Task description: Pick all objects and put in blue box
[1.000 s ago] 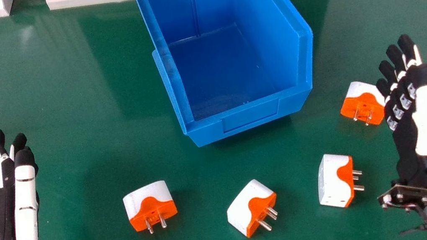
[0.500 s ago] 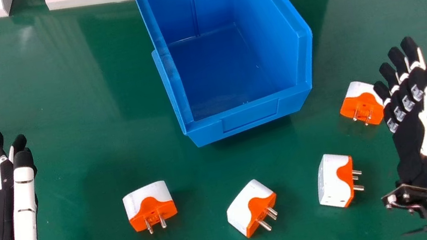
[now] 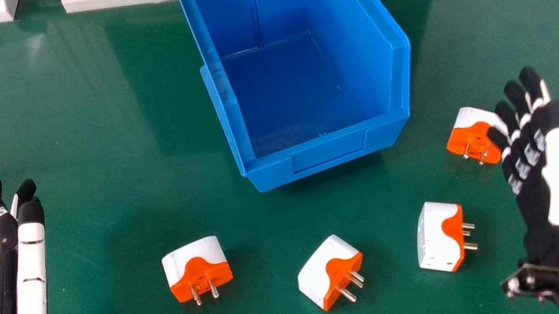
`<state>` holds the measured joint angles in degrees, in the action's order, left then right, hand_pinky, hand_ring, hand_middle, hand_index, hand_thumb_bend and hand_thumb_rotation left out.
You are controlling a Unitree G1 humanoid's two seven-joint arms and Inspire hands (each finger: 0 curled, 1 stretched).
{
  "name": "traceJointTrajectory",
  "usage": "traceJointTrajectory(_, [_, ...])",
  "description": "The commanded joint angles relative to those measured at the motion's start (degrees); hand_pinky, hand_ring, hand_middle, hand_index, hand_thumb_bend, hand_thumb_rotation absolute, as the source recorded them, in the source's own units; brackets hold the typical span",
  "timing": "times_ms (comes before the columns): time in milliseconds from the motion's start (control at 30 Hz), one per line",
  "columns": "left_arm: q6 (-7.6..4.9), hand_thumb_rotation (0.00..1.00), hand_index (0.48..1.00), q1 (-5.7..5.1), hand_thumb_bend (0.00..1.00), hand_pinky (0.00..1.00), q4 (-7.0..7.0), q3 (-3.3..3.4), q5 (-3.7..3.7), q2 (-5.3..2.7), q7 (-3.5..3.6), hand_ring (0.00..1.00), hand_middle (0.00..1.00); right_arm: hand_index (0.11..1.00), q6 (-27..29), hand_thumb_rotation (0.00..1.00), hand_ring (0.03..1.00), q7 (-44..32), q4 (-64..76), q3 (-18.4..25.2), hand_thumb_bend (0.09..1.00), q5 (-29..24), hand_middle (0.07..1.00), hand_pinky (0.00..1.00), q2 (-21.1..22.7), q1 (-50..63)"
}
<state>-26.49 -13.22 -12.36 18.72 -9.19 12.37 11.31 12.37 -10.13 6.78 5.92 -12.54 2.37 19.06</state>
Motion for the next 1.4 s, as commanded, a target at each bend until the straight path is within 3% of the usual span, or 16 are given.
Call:
traceJointTrajectory(0, [-0.11, 0.99, 0.983, -0.45, 0.50, 1.00, 1.66, 0.47, -0.46, 0.58, -0.06, 0.98, 0.98, 0.978, 1.6, 1.00, 0.981, -1.1, 1.0, -0.3, 0.574, 1.1, 0.992, 0.89, 1.2, 1.4])
traceJointTrajectory(67, [0.14, 0.99, 0.976, -0.71, 0.49, 1.00, 2.06, 0.47, -0.29, 0.65, -0.16, 0.98, 0.97, 0.984, 1.5, 1.00, 0.989, -1.6, 0.1, -0.6, 0.552, 2.8, 0.997, 0.92, 1.9, 2.6])
traceJointTrajectory(167, [0.17, 0.99, 0.978, -0.96, 0.50, 1.00, 2.43, 0.53, -0.63, 0.73, 0.20, 0.98, 0.97, 0.977, 4.6, 1.00, 0.999, -0.8, -2.6, -1.0, 0.570, 8.1, 0.996, 0.99, 3.4, 3.3])
traceJointTrajectory(267, [-0.18, 0.98, 0.972, -0.87, 0.50, 1.00, 2.08, 0.65, -0.52, 0.87, 0.27, 0.97, 0.97, 0.959, 8.3, 1.00, 0.978, 2.2, -5.7, -0.9, 0.678, 14.8, 0.987, 0.93, 4.9, 2.5])
traceJointTrajectory(333, [-0.17, 0.98, 0.967, -0.66, 0.50, 1.00, 1.74, 0.77, -0.87, 0.80, 0.39, 0.97, 0.96, 0.951, 10.4, 1.00, 0.964, 3.9, -7.9, -0.8, 0.751, 18.0, 0.984, 0.88, 5.8, 1.5])
traceJointTrajectory(467, [-0.38, 0.97, 0.955, -0.40, 0.51, 0.99, 1.25, 0.94, -0.87, 0.84, 0.40, 0.96, 0.95, 0.964, 16.6, 0.99, 0.957, 7.8, -12.4, -1.2, 0.721, 25.4, 0.993, 0.83, 9.2, -0.6])
traceJointTrajectory(533, [0.07, 0.96, 0.957, -0.28, 0.51, 0.99, 1.15, 0.99, -1.20, 0.85, 0.53, 0.97, 0.96, 0.970, 18.6, 0.94, 0.960, 10.2, -14.1, -1.3, 0.739, 29.4, 0.994, 0.84, 10.9, -1.4])
traceJointTrajectory(667, [0.47, 0.96, 0.955, -0.49, 0.53, 1.00, 1.71, 0.98, -0.90, 0.84, 0.37, 0.97, 0.96, 0.976, 20.7, 0.85, 0.967, 13.7, -15.8, -2.0, 0.799, 35.4, 0.995, 0.83, 13.7, -2.5])
traceJointTrajectory(833, [0.49, 0.97, 0.967, -0.87, 0.54, 1.00, 2.20, 0.98, -0.29, 1.11, 0.26, 0.97, 0.96, 0.975, 17.9, 0.78, 0.970, 16.6, -13.6, -2.9, 0.853, 44.5, 1.000, 0.80, 17.6, -2.7])
traceJointTrajectory(967, [1.09, 0.97, 0.973, -1.22, 0.55, 1.00, 2.93, 0.92, -0.47, 1.15, 0.37, 0.97, 0.97, 0.934, 14.8, 0.75, 0.931, 17.7, -10.2, -3.6, 0.885, 50.4, 0.979, 0.74, 19.8, -2.7])
traceJointTrajectory(1100, [0.96, 0.96, 0.969, -1.24, 0.55, 0.99, 3.02, 1.03, -0.80, 1.03, 0.43, 0.97, 0.96, 0.901, 12.1, 0.73, 0.898, 17.4, -7.5, -4.3, 0.909, 52.7, 0.948, 0.71, 20.8, -2.4])
traceJointTrajectory(1200, [1.05, 0.95, 0.956, -1.22, 0.56, 0.98, 3.13, 1.04, -0.28, 1.07, -0.05, 0.96, 0.95, 0.889, 10.5, 0.71, 0.880, 17.3, -6.3, -5.2, 0.904, 54.5, 0.927, 0.71, 21.7, -2.4])
traceJointTrajectory(1367, [1.05, 0.94, 0.956, -1.14, 0.58, 0.98, 2.92, 1.03, -0.40, 1.24, 0.00, 0.96, 0.95, 0.874, 8.0, 0.69, 0.872, 17.8, -6.1, -6.7, 0.874, 57.0, 0.910, 0.74, 22.6, -2.9])
